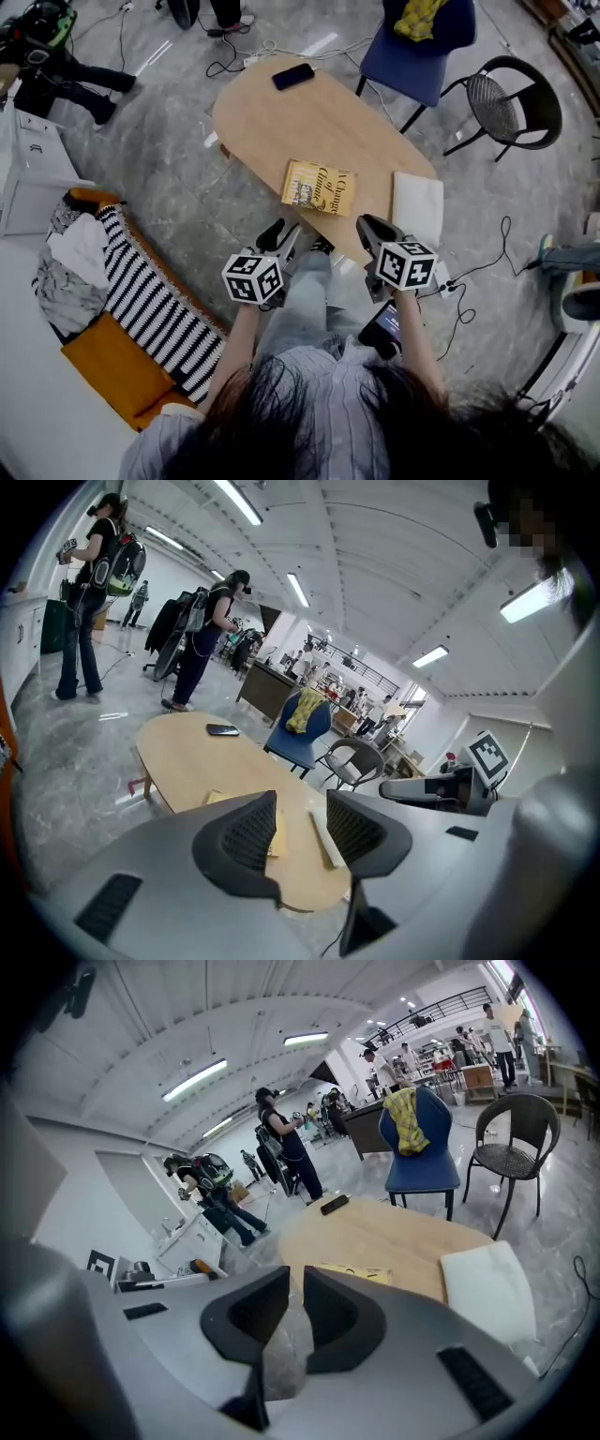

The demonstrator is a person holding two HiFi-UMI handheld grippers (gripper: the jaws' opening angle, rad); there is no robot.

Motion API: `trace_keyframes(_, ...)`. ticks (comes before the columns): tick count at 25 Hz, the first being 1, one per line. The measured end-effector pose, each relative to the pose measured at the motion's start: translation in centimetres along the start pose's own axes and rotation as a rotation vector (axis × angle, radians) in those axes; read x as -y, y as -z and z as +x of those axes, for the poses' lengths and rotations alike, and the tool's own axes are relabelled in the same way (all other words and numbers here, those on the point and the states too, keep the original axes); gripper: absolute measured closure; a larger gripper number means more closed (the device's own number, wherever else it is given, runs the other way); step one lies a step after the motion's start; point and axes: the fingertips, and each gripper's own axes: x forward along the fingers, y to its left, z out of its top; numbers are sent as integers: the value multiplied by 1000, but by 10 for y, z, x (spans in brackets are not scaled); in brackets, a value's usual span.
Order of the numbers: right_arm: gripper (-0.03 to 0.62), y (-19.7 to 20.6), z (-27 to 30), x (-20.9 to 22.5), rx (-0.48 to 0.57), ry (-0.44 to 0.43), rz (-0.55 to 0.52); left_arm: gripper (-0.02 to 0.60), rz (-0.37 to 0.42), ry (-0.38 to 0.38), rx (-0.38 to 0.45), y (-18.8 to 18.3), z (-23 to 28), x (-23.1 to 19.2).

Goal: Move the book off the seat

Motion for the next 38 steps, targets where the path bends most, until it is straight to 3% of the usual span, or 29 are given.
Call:
trace_keyframes(4, 539, -1, -24, -21, 32, -26, -14, 457, 3, 54, 22, 1, -21, 26)
trace_keyframes(16, 542, 3, -65, -85, 83, -128, -137, 476, 128, 53, 119, -9, -87, 70)
trace_keyframes(27, 548, 36, -76, -141, 40, -213, -250, 499, 128, -19, 204, 3, -148, 78)
trace_keyframes(38, 551, 76, -38, -226, -78, -368, -388, 500, 46, -185, 288, 17, -225, 32)
